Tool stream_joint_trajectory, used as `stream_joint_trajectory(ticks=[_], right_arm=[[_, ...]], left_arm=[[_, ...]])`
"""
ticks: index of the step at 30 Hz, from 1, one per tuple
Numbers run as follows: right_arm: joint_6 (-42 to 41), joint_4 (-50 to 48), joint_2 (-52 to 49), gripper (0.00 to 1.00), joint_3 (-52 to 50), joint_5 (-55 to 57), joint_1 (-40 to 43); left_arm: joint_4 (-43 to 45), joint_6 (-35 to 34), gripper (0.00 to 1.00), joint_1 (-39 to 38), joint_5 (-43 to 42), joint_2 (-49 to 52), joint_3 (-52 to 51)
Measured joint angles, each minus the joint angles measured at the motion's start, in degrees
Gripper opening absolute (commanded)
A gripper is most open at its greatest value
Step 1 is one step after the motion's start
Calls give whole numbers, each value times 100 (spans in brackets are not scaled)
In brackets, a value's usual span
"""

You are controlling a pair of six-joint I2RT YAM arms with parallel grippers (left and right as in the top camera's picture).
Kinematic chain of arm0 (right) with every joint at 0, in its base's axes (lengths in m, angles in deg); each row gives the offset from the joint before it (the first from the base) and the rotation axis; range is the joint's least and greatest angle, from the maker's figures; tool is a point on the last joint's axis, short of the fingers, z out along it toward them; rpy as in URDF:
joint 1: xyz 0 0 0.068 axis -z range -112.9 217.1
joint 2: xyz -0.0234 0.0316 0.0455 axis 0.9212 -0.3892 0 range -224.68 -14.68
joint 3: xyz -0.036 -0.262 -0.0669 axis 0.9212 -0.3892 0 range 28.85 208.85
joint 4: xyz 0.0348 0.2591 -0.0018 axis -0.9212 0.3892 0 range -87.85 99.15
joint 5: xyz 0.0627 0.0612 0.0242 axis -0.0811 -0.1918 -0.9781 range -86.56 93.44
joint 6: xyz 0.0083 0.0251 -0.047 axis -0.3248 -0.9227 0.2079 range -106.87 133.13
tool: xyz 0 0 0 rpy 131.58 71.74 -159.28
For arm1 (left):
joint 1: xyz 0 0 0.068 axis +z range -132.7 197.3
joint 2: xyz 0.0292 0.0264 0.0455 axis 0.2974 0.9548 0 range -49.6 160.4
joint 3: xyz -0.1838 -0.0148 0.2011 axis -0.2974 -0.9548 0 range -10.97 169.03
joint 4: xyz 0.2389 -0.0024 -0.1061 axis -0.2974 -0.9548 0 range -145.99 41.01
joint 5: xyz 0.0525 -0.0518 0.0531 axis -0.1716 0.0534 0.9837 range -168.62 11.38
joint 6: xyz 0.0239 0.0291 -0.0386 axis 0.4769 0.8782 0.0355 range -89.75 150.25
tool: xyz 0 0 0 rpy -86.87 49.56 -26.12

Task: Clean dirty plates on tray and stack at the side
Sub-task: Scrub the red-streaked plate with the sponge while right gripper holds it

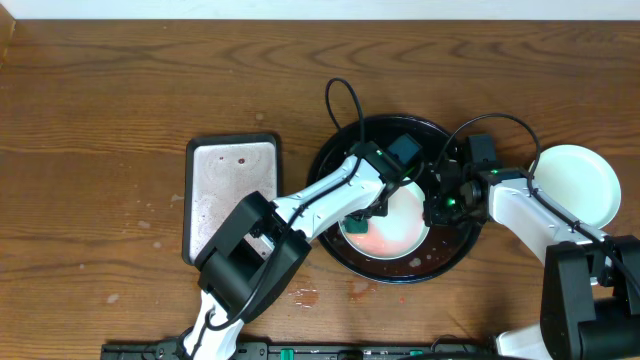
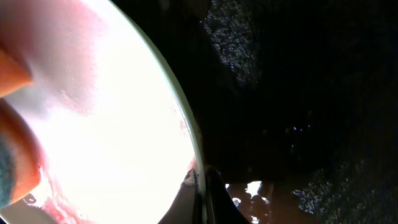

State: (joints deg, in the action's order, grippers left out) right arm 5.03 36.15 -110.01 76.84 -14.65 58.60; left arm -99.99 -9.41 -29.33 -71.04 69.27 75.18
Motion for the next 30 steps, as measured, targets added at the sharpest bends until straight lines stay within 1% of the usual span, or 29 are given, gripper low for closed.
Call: stream_joint_trajectory(ticks=[2,4,10,14,18,21,25,30], right_arm=[[-2,-4,-4,1,0,-7,0],[-2,-7,-4,1,0,-4,0],[-2,-22,-4,1,2,79,11],[-2,-22,-4,1,7,96,11],[-2,-22,-4,1,7,101,11],[-2,-20,-4,1,7,103,11],[-2,-20,-4,1,7,103,11],[0,-20,-4,1,7,103,11]], left_arm=[[188,2,8,0,-63,7,0],[433,0,8,22,-302,24,0],[1174,0,8,181,-1762,109,2],[1279,76,8,109,-2369,153,7],[1047,254,8,-175,-2739,166,24],[881,393,8,-348,-2839,168,37],[597,481,7,-293,-2811,173,105],[-24,490,8,-109,-2341,125,212]])
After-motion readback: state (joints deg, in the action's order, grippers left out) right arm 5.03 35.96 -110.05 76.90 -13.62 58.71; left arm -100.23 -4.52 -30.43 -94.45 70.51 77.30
